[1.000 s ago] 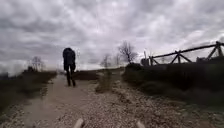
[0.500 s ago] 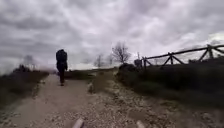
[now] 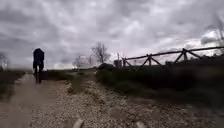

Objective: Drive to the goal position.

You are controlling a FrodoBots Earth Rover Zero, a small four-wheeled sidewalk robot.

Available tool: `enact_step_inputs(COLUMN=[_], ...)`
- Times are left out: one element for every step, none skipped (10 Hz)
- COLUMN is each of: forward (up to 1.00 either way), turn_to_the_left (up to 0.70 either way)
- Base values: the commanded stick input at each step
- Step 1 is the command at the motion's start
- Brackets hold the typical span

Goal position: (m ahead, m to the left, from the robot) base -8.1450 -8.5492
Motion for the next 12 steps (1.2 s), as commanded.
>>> enact_step_inputs(forward=[0.00, 0.00, 0.00, 0.00, 0.00, 0.00, 0.00, 0.00, 0.00, 0.00, 0.00, 0.00], turn_to_the_left=[-0.70, -0.70, -0.70, -0.70, -0.70, -0.70, -0.70, -0.70, -0.70, -0.70, -0.70, -0.70])
